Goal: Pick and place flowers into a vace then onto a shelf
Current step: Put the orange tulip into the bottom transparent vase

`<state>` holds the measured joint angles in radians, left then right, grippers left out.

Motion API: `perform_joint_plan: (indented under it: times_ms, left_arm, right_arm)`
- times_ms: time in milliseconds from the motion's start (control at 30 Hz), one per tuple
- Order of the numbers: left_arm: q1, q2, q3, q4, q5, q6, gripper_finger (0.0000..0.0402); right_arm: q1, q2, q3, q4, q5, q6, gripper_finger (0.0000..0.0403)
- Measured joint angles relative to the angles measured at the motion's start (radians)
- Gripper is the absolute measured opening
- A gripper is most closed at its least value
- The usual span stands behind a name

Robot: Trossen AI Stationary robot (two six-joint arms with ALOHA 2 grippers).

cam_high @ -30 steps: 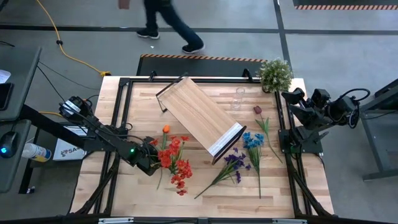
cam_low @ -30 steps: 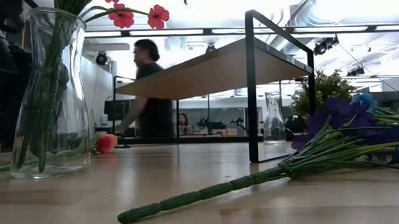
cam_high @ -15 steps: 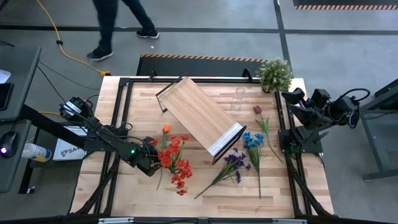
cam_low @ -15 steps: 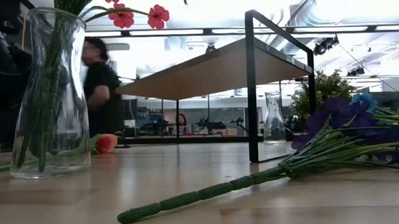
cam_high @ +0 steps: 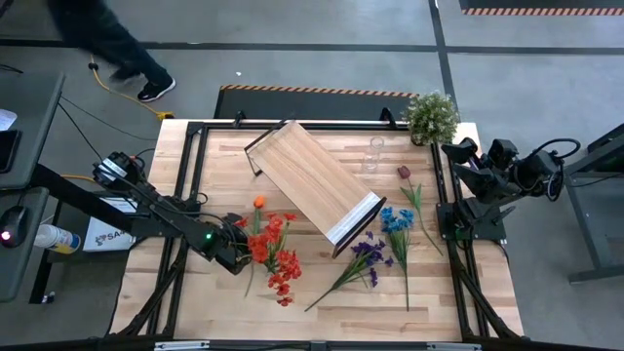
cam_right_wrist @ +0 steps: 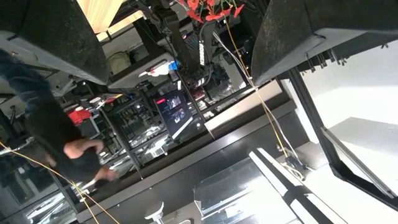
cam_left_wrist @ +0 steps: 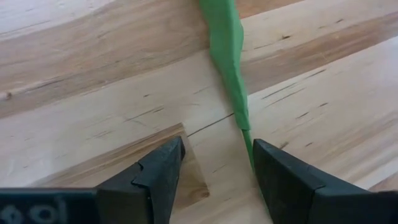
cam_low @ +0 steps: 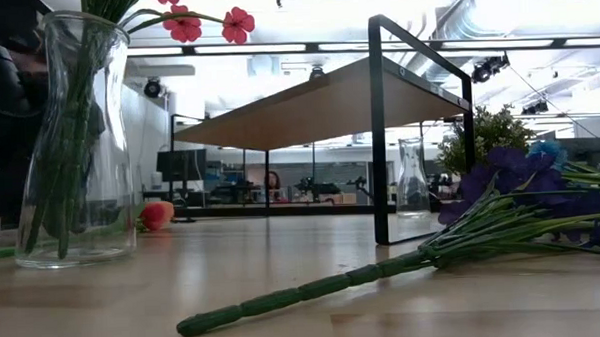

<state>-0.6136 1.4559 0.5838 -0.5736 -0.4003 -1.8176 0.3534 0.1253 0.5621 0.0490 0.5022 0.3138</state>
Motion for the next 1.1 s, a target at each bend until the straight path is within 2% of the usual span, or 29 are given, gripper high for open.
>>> perform_joint_plan:
  times_ms: [267, 433, 667, 1100]
  left_arm:
    - [-0.002, 0.002, 0.012, -0.008, -0.033, 0.014, 0.0190]
    - [-0.002, 0.002, 0.012, 0.001, -0.043, 0.031, 0.0177]
    - [-0.002, 0.004, 0.010, 0.042, -0.098, 0.036, 0.0178]
    - [-0.002, 0.003, 0.034, 0.052, -0.106, 0.036, 0.0182]
  right_arm:
    - [0.000, 0.000, 0.000, 0.000, 0.000, 0.000, 0.0381]
    - [0.000, 0.000, 0.000, 0.000, 0.000, 0.000, 0.0381]
    - [0.000, 0.000, 0.000, 0.000, 0.007, 0.000, 0.0381]
    - [0.000, 0.000, 0.000, 0.000, 0.022, 0.000, 0.0381]
